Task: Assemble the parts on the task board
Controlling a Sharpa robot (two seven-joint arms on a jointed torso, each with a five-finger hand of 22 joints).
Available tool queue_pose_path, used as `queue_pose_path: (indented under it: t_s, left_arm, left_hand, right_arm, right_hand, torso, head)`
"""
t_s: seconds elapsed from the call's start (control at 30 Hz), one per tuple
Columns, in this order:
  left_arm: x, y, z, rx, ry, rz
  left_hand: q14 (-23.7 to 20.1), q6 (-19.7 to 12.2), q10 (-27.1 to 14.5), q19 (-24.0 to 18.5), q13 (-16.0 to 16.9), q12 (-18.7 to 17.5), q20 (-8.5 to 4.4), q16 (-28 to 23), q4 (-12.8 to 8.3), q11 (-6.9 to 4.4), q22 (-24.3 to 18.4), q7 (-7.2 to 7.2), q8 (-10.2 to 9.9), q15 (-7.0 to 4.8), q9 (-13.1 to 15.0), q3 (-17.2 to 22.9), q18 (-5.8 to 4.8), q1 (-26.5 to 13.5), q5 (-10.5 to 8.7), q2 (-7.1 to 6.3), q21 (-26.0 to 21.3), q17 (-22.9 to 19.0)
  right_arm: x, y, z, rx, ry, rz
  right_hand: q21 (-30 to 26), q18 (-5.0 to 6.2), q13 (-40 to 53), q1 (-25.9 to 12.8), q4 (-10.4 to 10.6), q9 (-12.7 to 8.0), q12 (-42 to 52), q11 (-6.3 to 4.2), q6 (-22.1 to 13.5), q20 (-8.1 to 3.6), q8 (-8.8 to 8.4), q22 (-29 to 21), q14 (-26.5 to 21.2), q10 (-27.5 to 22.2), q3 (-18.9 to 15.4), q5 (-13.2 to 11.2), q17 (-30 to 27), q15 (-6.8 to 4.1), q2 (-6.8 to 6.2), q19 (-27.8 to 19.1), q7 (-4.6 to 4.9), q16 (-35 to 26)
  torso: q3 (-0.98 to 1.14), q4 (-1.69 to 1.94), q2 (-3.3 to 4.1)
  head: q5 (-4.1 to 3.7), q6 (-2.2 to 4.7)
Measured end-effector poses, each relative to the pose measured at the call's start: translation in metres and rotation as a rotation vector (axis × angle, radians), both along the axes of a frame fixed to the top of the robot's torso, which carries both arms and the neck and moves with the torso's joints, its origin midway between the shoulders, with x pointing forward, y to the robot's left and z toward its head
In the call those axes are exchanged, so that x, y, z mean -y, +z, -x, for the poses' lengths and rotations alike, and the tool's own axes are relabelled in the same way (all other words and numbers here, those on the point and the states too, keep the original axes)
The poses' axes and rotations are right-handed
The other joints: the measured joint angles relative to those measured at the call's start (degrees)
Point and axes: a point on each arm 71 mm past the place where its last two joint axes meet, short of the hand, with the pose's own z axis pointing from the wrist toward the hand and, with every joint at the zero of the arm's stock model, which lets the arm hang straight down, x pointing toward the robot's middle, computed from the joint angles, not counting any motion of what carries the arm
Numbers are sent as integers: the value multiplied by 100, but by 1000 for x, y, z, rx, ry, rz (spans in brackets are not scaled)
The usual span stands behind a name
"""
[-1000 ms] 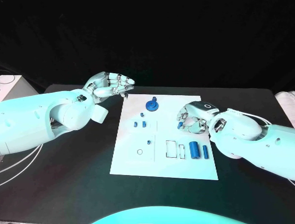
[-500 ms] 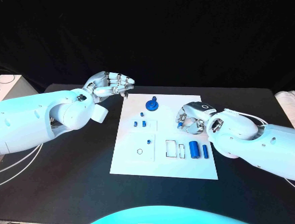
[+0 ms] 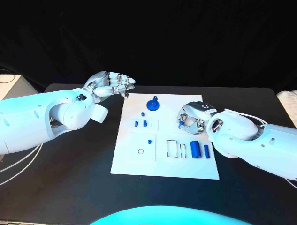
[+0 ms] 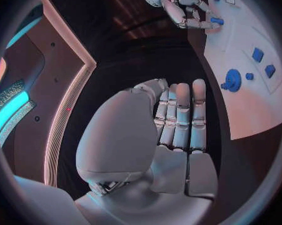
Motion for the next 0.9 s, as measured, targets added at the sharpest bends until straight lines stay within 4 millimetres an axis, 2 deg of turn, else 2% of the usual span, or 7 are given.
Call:
queue_pose_path:
  t_s: [0.03, 0.1, 0.33, 0.6, 0.73, 0.9]
  left_arm:
    - [0, 0, 0, 0, 0, 0]
    - [0, 0, 0, -1, 1, 0]
    - [0, -1, -1, -2, 2, -1]
    - [0, -1, -3, -3, 5, -3]
    - [1, -1, -3, -3, 4, -2]
    - [3, -2, -4, -4, 1, 0]
  left_hand:
    - [0, -13, 0, 0, 0, 0, 0, 0, 0, 0, 0, -13, 0, 0, 0, 0, 0, 0, 0, 0, 0, 0]
    - [0, -21, 0, 0, 0, 0, 0, 0, 0, 0, 0, -21, 0, 0, 0, 0, 0, 0, 0, 0, 0, 0]
    - [0, -21, 0, 0, 7, 0, 0, 0, 0, 0, -5, -22, 0, 0, 5, 0, 0, 0, 0, 0, 0, 6]
    - [0, -21, 0, 0, 7, 0, 0, 0, 0, 0, -5, -22, 0, 0, 11, 0, 0, 0, 0, 0, 0, 6]
    - [0, -21, 0, 0, 6, 0, 0, 0, 0, 0, -5, -22, 0, 0, 11, 0, 0, 0, 0, 0, 0, 6]
    - [0, -21, 0, 0, 6, 0, 0, 0, 0, 0, -5, -21, 0, 0, 11, 0, 0, 0, 0, 0, 0, 6]
  right_arm:
    - [0, 0, 1, 2, 1, -2]
    - [0, -1, 2, 8, 2, -8]
    - [2, 4, 7, 30, 3, -39]
    - [-1, 30, 15, 74, 28, -91]
    - [-10, 42, 24, 87, 59, -124]
    - [-30, 46, 37, 82, 111, -162]
  right_hand:
    - [31, -56, 15, -1, -29, 22, 0, 20, 20, 0, 30, 0, -11, 20, 29, 10, 14, -11, 16, 0, -19, 0]
    - [32, -81, 15, -10, -53, 48, 1, 35, 62, 0, 64, 0, 0, 35, 52, 15, 29, -41, 24, 0, -19, 0]
    - [62, -81, 14, -53, -147, 92, 15, 55, 80, -41, 106, 0, 0, 54, 66, 16, 53, -41, 67, 0, -37, 20]
    - [91, -80, 15, -53, -154, 93, 16, 55, 79, -41, 106, 4, 0, 54, 73, 16, 82, -40, 68, 0, -38, 23]
    - [91, -81, 15, -53, -156, 100, 14, 55, 79, -41, 106, 4, 0, 54, 74, 16, 93, -40, 68, 0, -37, 42]
    - [91, -81, 14, -53, -164, 100, 12, 55, 79, -41, 105, 4, 0, 54, 83, 9, 93, -40, 68, 0, -38, 42]
  torso:
    - [0, 0, 0]
    - [0, 0, 0]
    - [1, -3, -10]
    - [-5, -4, -18]
    - [-5, -6, -18]
    - [-5, -6, -14]
  head:
    - [-1, -1]
    - [-2, -1]
    - [-2, 4]
    - [5, 24]
    - [16, 25]
    - [50, 28]
